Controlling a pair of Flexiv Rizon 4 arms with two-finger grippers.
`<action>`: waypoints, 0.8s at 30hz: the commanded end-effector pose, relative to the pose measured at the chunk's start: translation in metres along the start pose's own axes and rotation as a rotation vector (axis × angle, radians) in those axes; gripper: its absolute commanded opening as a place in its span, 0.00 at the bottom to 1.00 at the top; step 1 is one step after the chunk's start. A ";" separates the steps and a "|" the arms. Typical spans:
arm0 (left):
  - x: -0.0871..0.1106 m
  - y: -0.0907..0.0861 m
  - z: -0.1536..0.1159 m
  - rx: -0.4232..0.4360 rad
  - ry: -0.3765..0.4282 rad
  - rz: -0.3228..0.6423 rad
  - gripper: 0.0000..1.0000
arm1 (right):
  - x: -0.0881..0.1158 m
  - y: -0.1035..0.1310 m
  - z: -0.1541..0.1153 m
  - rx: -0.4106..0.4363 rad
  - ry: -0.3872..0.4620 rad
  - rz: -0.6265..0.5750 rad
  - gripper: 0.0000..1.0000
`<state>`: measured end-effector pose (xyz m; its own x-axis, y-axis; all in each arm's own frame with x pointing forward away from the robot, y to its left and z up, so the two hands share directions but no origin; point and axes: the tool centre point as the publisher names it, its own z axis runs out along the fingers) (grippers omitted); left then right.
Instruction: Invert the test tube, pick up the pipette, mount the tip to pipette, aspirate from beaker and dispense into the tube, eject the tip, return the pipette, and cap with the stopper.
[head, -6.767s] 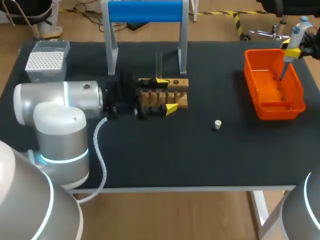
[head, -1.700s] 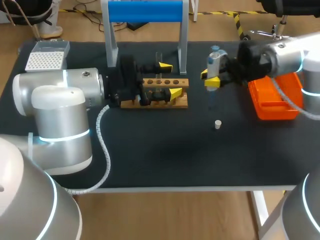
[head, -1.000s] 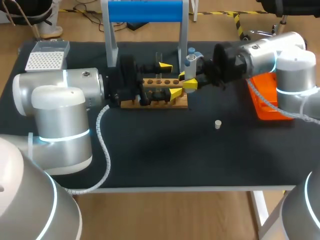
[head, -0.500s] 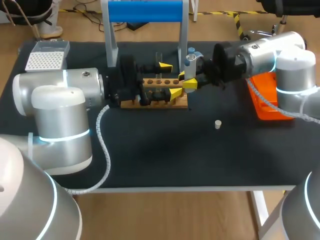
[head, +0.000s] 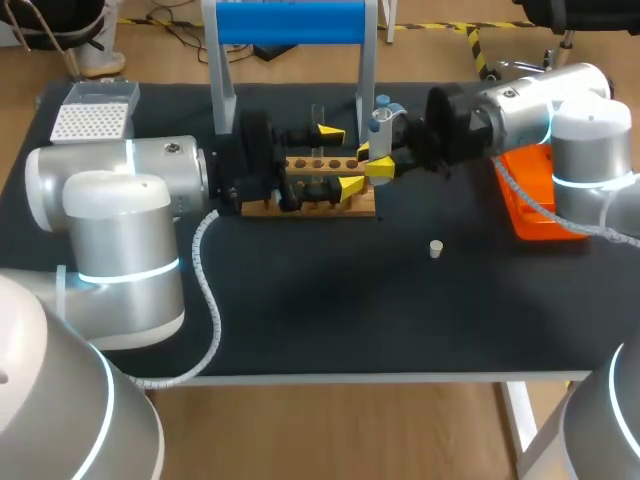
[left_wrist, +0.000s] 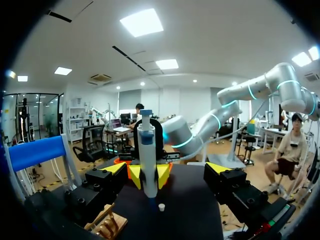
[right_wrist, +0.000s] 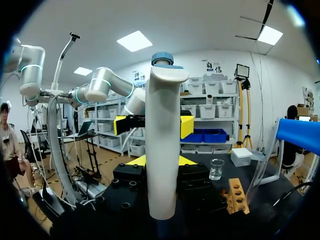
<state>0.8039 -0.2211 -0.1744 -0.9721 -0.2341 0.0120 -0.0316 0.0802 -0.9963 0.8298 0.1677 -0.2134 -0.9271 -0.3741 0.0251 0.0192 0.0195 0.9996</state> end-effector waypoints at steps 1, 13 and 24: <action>0.001 0.001 0.001 0.001 -0.003 0.001 1.00 | 0.000 0.000 -0.001 0.000 0.002 0.000 0.00; 0.001 0.001 0.001 0.001 -0.003 0.001 1.00 | 0.006 0.003 0.010 0.005 0.005 -0.011 0.00; 0.001 0.001 0.001 0.001 -0.003 0.001 1.00 | 0.013 0.007 0.029 0.012 -0.035 -0.033 0.00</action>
<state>0.8039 -0.2211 -0.1744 -0.9721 -0.2341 0.0121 -0.0317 0.0802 -0.9963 0.8158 0.1872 -0.2076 -0.9327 -0.3607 -0.0080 -0.0145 0.0153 0.9998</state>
